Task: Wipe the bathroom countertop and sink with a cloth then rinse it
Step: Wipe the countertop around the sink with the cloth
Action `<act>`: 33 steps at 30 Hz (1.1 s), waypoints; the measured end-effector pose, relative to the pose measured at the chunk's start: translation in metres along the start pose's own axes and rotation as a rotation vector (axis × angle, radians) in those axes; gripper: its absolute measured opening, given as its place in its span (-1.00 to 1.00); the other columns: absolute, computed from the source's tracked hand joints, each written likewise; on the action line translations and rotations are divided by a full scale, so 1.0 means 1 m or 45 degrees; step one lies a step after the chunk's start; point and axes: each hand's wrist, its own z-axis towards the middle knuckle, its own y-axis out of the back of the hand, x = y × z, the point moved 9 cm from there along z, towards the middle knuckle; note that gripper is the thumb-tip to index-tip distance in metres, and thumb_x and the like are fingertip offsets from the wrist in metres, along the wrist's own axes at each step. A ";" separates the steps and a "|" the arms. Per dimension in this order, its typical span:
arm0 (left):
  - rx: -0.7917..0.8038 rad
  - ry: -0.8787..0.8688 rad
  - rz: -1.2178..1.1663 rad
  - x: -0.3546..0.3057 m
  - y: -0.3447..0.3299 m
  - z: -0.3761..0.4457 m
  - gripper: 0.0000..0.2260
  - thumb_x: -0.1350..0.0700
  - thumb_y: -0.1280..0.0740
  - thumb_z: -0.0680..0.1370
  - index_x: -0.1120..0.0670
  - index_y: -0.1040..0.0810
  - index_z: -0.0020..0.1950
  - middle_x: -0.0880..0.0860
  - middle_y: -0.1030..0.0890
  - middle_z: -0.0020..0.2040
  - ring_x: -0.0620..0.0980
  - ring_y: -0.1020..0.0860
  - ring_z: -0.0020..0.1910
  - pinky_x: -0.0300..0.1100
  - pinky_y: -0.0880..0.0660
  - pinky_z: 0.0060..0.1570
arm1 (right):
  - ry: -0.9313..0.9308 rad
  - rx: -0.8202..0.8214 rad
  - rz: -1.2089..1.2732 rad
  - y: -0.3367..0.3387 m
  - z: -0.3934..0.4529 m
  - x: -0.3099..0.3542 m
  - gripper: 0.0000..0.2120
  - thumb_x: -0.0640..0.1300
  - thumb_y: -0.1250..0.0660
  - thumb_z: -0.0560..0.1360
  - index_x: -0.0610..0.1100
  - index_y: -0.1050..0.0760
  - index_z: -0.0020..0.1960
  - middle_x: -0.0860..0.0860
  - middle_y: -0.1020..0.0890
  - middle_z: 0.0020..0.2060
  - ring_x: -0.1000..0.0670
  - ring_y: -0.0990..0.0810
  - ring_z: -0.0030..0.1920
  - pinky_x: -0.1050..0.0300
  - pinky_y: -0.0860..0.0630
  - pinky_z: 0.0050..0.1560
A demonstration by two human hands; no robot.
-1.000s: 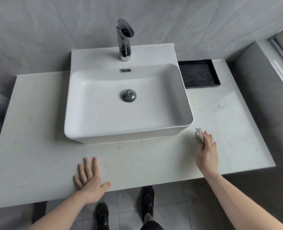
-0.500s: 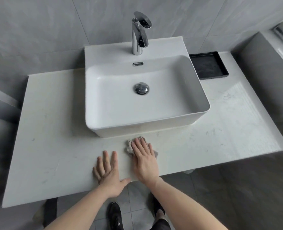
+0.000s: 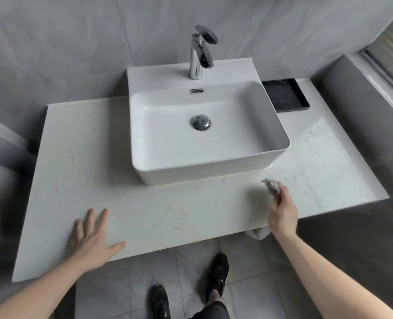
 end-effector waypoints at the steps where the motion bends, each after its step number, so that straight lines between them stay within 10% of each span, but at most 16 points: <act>1: 0.028 0.010 0.016 0.001 -0.002 0.000 0.07 -0.54 -0.25 0.38 -0.21 0.37 0.60 0.00 0.45 0.60 0.26 0.30 0.60 0.27 0.03 0.53 | -0.030 -0.001 -0.066 0.006 0.008 -0.012 -0.62 -0.11 -0.13 0.71 -0.03 -0.39 0.51 -0.03 -0.50 0.47 -0.15 -0.47 0.45 -0.13 -0.41 0.44; 8: 0.184 0.056 0.018 -0.003 -0.010 0.001 0.05 -0.48 -0.24 0.45 -0.19 0.49 0.55 0.01 0.60 0.51 0.28 0.42 0.56 0.34 0.09 0.50 | -0.079 0.224 -0.541 -0.057 -0.005 -0.017 -0.38 0.09 0.00 0.70 -0.03 0.07 0.70 0.01 0.09 0.69 -0.05 0.18 0.68 -0.25 0.17 0.64; 20: 0.266 0.091 -0.003 -0.002 -0.010 -0.003 0.06 -0.49 -0.24 0.44 -0.25 0.68 0.33 -0.10 0.74 0.34 0.22 0.49 0.53 0.31 0.17 0.51 | 0.784 0.624 -0.184 -0.211 -0.150 0.166 -0.39 -0.18 -0.19 0.60 -0.04 -0.22 0.64 0.04 -0.20 0.65 -0.01 -0.03 0.67 -0.12 0.01 0.66; 25: 0.296 0.101 -0.007 -0.004 -0.008 -0.006 0.06 -0.49 -0.24 0.44 -0.24 0.69 0.29 -0.08 0.73 0.35 0.24 0.48 0.53 0.31 0.17 0.50 | 0.785 0.662 0.028 -0.183 -0.121 0.151 -0.50 -0.32 -0.19 0.60 0.00 -0.43 0.49 0.08 -0.44 0.51 0.05 -0.27 0.59 0.03 -0.14 0.62; 33: 0.349 0.108 -0.042 -0.006 -0.008 -0.008 0.07 -0.50 -0.23 0.43 -0.22 0.72 0.26 -0.07 0.75 0.35 0.25 0.52 0.51 0.32 0.20 0.49 | 0.185 0.166 -0.248 -0.029 0.010 0.003 -0.63 -0.17 -0.10 0.73 -0.11 -0.45 0.49 -0.04 -0.45 0.52 -0.08 -0.28 0.60 -0.10 -0.16 0.62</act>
